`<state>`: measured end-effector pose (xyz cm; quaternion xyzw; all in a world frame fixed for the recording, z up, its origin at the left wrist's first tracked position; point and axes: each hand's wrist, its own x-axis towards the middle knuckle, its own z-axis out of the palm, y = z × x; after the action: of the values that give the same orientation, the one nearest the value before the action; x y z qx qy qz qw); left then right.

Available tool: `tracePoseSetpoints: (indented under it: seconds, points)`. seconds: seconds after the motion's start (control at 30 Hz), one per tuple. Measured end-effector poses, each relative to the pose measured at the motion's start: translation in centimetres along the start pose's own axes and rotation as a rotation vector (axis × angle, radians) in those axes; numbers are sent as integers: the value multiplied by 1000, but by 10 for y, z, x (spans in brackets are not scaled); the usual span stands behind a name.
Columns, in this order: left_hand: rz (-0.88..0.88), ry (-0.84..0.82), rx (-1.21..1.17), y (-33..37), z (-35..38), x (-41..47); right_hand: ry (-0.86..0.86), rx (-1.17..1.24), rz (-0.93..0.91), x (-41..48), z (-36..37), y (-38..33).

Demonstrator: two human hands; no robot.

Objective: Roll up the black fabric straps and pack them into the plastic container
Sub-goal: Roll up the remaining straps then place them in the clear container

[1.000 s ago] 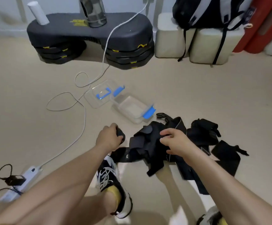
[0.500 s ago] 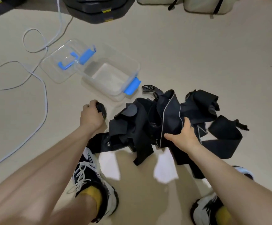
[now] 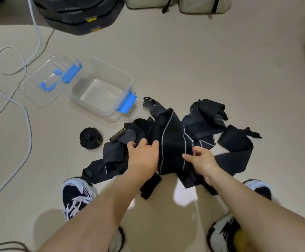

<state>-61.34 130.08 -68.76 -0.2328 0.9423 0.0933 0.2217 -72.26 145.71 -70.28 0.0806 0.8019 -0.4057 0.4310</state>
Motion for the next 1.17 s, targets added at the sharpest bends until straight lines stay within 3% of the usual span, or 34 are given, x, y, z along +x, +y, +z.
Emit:
tracePoseSetpoints:
  seconds: [0.13,0.17,0.27,0.33,0.4,0.5,0.57,0.67,0.8,1.0,1.17]
  points:
    - [-144,21,-356,5,-27,-3,-212,304,-31,-29,-15,-46]
    - [-202,26,-540,5,-39,-6,-228,375,-53,-39,-22,-61]
    - [-441,-108,-1413,15,-92,-22,-312,512,-168,-69,-50,-99]
    - [-393,-210,-1680,21,-128,-41,-409,465,-256,-96,-65,-120]
    - [-248,-173,-1727,28,-158,-63,-465,340,-308,-122,-74,-129]
    - [-100,108,-1813,37,-196,-93,-470,206,-358,-157,-78,-125]
    - [-66,292,-1820,36,-220,-110,-332,159,-358,-177,-73,-107]
    - [60,412,-1882,32,-248,-136,-50,182,-191,-188,-59,-54]
    - [209,465,-1871,41,-266,-170,42,105,-48,-206,-45,-12]
    - [509,397,-1884,70,-303,-218,-203,322,-482,-269,-68,-66]
    - [486,408,-1815,87,-305,-230,-666,733,-601,-310,-88,-76]
